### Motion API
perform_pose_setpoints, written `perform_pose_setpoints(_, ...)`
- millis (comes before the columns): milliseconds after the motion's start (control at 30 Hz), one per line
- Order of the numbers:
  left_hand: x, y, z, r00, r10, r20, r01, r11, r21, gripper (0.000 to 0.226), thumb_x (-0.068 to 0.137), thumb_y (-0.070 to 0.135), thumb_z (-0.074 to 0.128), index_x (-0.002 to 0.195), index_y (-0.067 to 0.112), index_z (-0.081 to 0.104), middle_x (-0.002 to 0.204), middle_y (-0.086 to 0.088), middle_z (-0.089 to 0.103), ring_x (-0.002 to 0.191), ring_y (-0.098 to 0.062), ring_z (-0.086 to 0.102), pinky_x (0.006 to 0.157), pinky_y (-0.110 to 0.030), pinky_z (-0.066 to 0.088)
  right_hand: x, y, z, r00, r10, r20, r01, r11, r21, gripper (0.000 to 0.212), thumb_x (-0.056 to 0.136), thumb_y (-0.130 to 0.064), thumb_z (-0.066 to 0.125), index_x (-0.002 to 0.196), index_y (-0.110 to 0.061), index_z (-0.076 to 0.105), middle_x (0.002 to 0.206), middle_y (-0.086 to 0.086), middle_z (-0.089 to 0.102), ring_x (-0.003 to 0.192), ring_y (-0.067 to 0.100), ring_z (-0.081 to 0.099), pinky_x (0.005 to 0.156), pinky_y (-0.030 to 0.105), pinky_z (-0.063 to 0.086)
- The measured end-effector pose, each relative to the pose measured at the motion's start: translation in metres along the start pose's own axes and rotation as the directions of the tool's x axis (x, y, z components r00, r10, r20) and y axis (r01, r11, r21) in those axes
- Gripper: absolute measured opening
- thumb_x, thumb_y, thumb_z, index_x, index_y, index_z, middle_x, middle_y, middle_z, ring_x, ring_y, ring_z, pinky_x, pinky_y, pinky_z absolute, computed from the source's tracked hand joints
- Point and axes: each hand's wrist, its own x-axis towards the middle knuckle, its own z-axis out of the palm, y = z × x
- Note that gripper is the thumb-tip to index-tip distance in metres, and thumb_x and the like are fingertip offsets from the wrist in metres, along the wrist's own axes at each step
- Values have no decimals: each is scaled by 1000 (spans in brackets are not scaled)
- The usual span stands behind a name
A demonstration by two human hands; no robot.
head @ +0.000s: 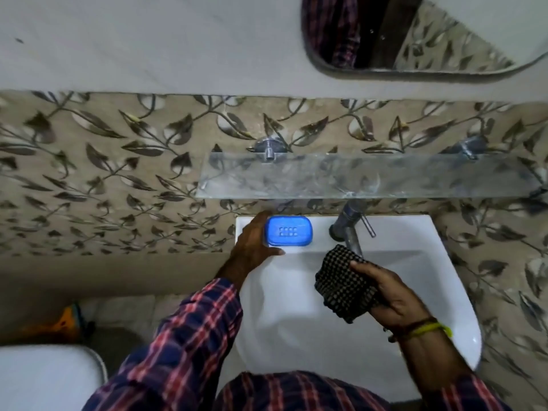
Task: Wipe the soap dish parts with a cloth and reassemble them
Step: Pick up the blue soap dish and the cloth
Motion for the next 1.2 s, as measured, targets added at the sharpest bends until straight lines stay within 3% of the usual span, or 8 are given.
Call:
perform_pose_setpoints(300,12,-4,9,990,89,-106,-80,993,89,97,56,23,100,142,9,56,141,-12,62,132,-29,56,109,-44,44,16,-7,-2,999,-29,-41,30,999,12,46,73,-10,69,116,5,66,113,27,70,93,38,73,66,45,60)
perform_pose_setpoints(533,16,-6,9,982,126,-139,-116,990,81,93,53,36,100,134,19,57,133,0,66,122,-21,61,104,-44,49,27,-15,10,999,-13,-49,15,999,32,51,73,-10,70,122,6,63,124,27,65,116,42,62,101,58,47)
perform_pose_setpoints(600,15,-5,8,980,134,-145,-130,991,33,92,53,36,100,132,21,56,131,3,67,120,-15,62,102,-39,51,30,-17,11,999,-12,-43,13,1000,28,50,74,-9,70,121,6,63,123,27,65,116,43,62,100,57,48)
perform_pose_setpoints(733,4,5,6,977,121,-174,-128,991,-27,86,57,42,98,130,30,53,126,18,63,117,7,56,90,-11,45,32,-20,5,1000,-28,-5,28,999,24,49,76,-9,68,123,6,62,125,29,63,119,45,59,105,60,42)
perform_pose_setpoints(867,-13,23,3,957,169,-237,-196,976,-97,84,58,45,96,128,29,54,126,20,62,122,-7,59,97,-30,50,30,-24,-11,998,-53,43,52,998,34,47,81,-9,64,125,7,60,127,30,62,120,45,58,108,63,39)
perform_pose_setpoints(1000,-40,40,2,937,234,-259,-287,939,-190,85,62,30,96,135,24,54,133,25,59,127,-8,57,98,-19,47,18,-27,-26,994,-80,71,77,996,49,46,85,-12,63,127,5,59,129,29,61,121,45,58,105,65,40)
perform_pose_setpoints(1067,-55,40,5,939,222,-261,-286,928,-239,87,62,20,97,138,18,54,139,15,59,130,-10,56,100,-16,46,9,-27,-29,991,-120,50,119,993,22,46,82,-13,65,124,5,61,125,28,64,116,44,62,97,63,48)
perform_pose_setpoints(1200,-88,44,16,946,215,-243,-291,893,-343,90,63,19,97,140,22,49,147,5,54,136,-20,52,104,-29,49,-7,-24,-35,972,-236,-19,234,970,-73,44,76,-12,71,114,7,64,113,28,69,102,42,67,86,56,54)
